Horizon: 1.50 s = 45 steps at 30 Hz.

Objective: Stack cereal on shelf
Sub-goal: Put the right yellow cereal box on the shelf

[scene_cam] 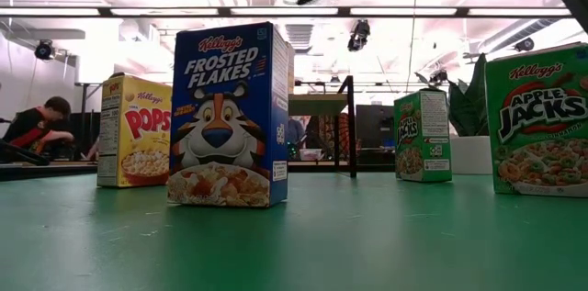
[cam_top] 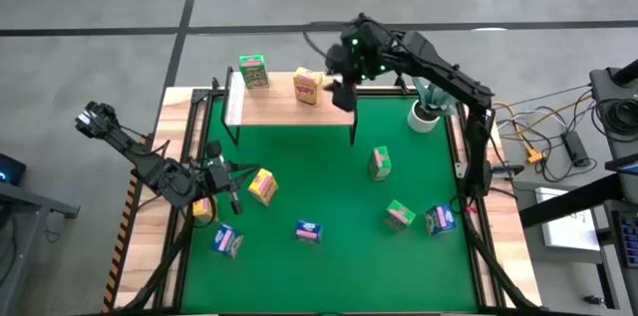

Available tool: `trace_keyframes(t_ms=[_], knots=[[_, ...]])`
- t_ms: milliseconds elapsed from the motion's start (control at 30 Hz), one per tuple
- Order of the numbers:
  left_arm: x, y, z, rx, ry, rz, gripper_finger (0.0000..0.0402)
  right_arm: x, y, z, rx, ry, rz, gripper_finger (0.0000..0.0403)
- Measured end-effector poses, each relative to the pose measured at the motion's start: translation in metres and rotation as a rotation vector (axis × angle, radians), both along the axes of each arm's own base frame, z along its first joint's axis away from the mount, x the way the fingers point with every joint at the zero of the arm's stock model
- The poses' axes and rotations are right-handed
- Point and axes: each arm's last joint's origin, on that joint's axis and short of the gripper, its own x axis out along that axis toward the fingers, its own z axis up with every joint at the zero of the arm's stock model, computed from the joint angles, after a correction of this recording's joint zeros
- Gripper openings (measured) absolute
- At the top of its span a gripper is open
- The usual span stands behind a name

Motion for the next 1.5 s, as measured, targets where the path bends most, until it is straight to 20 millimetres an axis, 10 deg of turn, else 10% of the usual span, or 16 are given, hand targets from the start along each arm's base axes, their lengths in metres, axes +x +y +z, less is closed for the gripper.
trace_keyframes(t_ms=[467, 1000, 1500], knots=[[0.000, 0.000, 0.001, 0.023, 0.005, -0.004, 0.0000, 0.026, -0.015, -0.094, -0.022, 0.241, -0.037, 0.0016], [0.000, 0.000, 0.001, 0.020, 0.003, -0.004, 0.0000, 0.049, -0.033, -0.098, -0.238, -0.003, -0.110, 0.0009], [0.000, 0.000, 0.001, 0.013, 0.001, -0.003, 0.0000, 0.040, -0.023, -0.117, -0.127, 0.153, -0.112, 0.0009]])
